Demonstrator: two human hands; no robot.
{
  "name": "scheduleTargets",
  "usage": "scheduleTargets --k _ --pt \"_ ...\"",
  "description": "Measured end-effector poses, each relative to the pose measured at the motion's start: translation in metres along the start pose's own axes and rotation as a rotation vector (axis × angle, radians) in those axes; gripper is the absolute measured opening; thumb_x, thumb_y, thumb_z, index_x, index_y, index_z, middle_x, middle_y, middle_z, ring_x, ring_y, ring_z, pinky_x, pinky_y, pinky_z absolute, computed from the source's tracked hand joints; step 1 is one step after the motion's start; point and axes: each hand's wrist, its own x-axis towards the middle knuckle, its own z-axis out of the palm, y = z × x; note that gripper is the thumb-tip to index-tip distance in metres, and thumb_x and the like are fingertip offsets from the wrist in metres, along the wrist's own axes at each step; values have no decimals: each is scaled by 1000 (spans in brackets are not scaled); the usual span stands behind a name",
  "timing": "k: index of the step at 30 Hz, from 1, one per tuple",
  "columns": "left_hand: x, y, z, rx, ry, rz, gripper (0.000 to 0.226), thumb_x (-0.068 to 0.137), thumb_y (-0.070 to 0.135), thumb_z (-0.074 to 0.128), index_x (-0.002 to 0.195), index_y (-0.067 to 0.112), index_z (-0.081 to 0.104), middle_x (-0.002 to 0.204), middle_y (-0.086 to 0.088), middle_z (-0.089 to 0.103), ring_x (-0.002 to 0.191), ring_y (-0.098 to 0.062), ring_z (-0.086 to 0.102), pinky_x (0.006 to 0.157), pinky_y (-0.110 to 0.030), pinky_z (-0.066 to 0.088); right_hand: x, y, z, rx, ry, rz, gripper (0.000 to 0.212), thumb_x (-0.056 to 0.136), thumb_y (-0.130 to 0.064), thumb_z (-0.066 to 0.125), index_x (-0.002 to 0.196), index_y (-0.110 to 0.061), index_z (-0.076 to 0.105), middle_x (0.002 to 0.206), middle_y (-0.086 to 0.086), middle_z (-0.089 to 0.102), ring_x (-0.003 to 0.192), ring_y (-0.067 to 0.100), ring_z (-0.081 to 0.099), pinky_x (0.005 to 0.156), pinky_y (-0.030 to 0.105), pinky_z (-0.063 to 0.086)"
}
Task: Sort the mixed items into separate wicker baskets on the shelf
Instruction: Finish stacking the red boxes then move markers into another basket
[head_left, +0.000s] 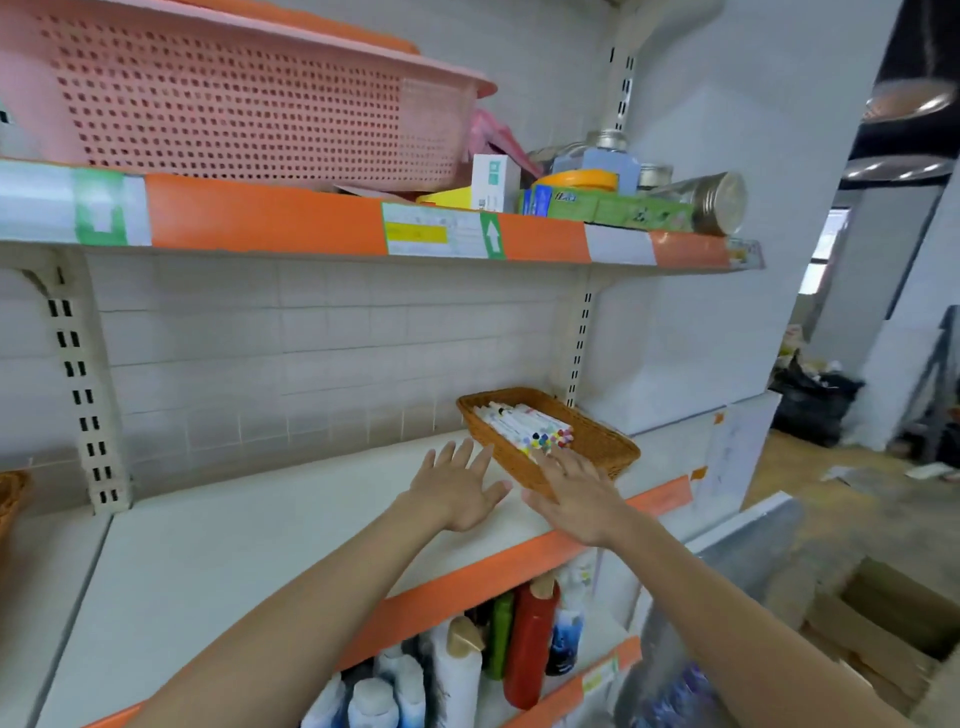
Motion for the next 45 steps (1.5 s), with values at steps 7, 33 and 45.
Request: scheduleTargets --k 7,33,45 --pt "54 11 11 -8 -19 15 70 99 59 14 154 21 -6 161 -4 -10 148 -26 -9 119 -43 -4 36 35 8 26 -19 20 66 101 -54 22 155 -23 -1 162 2 -9 149 22 -7 120 46 3" --pt "223 60 -2 -15 112 -524 66 99 50 33 145 4 31 149 -17 30 140 -33 25 115 -44 22 225 127 -9 166 -88 -396 61 104 -38 34 153 -7 15 158 11 20 145 26 18 115 32 19" --pt "249 48 7 -103 172 -563 48 89 46 54 120 10 56 128 -10 55 123 -27 48 107 -39 32 251 115 -7 221 -119 -349 26 97 -22 48 75 -9 54 82 2 50 65 12 44 52 17 29"
